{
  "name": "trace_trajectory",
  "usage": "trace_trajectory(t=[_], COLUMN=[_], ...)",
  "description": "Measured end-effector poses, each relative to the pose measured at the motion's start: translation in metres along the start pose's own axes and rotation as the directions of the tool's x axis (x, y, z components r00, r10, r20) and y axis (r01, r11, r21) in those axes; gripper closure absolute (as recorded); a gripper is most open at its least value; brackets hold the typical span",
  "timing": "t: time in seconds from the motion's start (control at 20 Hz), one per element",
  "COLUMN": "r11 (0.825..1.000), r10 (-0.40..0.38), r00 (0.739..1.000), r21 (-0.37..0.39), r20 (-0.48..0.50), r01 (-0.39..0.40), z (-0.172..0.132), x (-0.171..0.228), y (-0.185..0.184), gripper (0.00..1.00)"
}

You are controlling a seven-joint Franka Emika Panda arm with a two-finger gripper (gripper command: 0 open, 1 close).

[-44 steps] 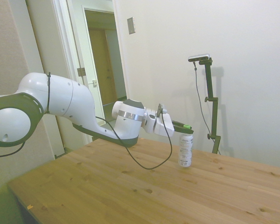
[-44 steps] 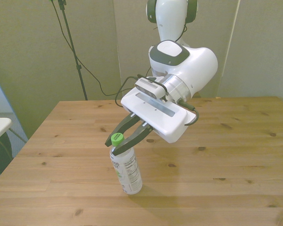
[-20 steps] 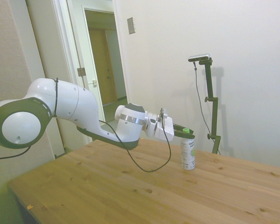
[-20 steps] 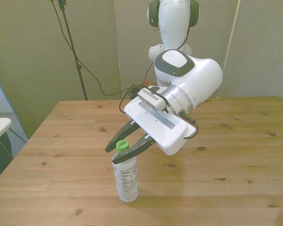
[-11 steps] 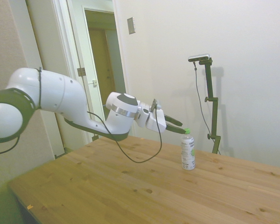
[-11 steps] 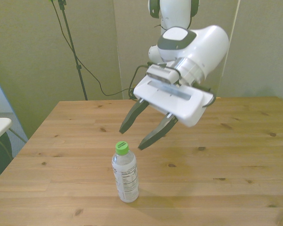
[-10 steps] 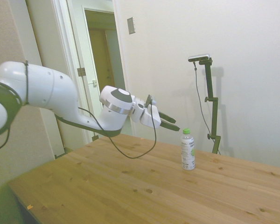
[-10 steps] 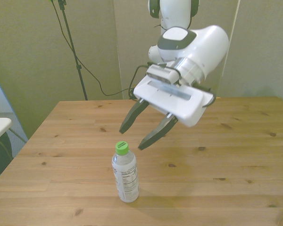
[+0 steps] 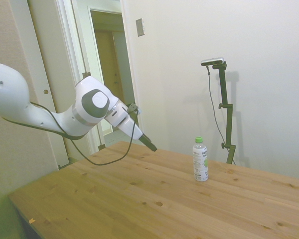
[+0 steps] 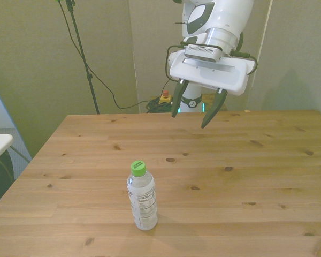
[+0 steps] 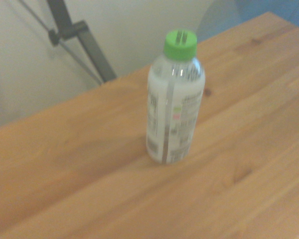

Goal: Stand the water bottle

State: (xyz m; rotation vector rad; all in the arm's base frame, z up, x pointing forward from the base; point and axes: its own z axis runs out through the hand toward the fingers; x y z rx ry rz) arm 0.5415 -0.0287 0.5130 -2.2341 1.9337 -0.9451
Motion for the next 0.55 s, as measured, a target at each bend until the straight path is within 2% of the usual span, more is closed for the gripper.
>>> trace_trajectory(t=[0.15, 0.3, 0.4, 0.55], r11=[0.994, 0.974, 0.949, 0.899], r10=[-0.08, -0.156, -0.205, -0.291], r00=[0.99, 0.959, 0.93, 0.873], r21=[-0.062, -0.126, -0.168, -0.199], r20=[0.117, 0.236, 0.305, 0.391], r01=[0.088, 0.189, 0.265, 0.389], z=[-0.016, -0.03, -0.037, -0.042], x=[-0.012, -0.016, -0.016, -0.017], y=[0.027, 0.049, 0.062, 0.078], gripper=[0.0, 0.0, 0.0, 0.0])
